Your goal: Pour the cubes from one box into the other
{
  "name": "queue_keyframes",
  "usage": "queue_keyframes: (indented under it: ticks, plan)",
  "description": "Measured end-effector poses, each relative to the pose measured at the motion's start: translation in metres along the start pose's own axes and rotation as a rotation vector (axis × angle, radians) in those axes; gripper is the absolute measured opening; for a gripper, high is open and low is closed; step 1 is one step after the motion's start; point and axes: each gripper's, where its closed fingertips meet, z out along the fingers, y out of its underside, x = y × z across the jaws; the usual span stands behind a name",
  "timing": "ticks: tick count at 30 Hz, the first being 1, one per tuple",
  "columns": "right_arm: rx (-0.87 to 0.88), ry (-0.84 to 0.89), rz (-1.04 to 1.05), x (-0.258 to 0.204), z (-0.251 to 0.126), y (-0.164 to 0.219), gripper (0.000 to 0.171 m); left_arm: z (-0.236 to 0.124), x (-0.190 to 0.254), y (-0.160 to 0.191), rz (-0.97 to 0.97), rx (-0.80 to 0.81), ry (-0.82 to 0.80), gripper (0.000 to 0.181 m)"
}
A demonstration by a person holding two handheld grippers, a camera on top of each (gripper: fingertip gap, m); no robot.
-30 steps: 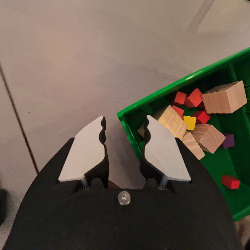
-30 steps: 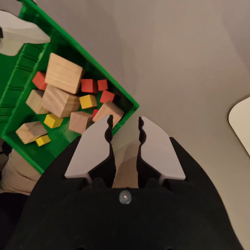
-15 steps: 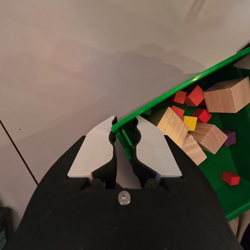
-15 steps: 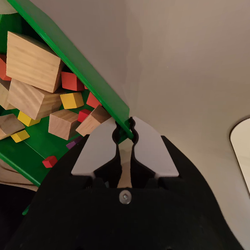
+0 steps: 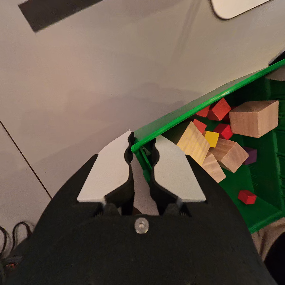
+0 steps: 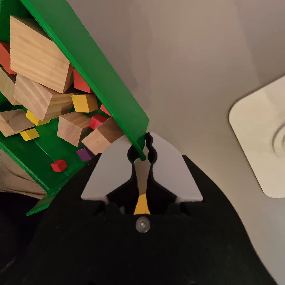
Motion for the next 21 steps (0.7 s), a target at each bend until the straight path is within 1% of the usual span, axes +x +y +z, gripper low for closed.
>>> queue_keyframes:
  ticks: [4,8,15,21]
  plan:
    - [0.042,-0.010,0.041,0.022,-0.033,0.007,0.007,-0.013,0.019,-0.038,0.039,0.004,-0.003,0.019]
    - [0.094,0.001,0.070,0.047,-0.076,0.016,0.007,-0.033,0.044,-0.085,0.090,0.026,-0.017,0.019]
    - [0.201,0.090,0.123,0.101,-0.167,0.037,0.008,-0.072,0.099,-0.180,0.166,0.148,-0.049,0.019]
    - [0.244,0.181,0.173,0.146,-0.228,0.071,0.008,-0.083,0.154,-0.240,0.206,0.232,-0.031,0.019]
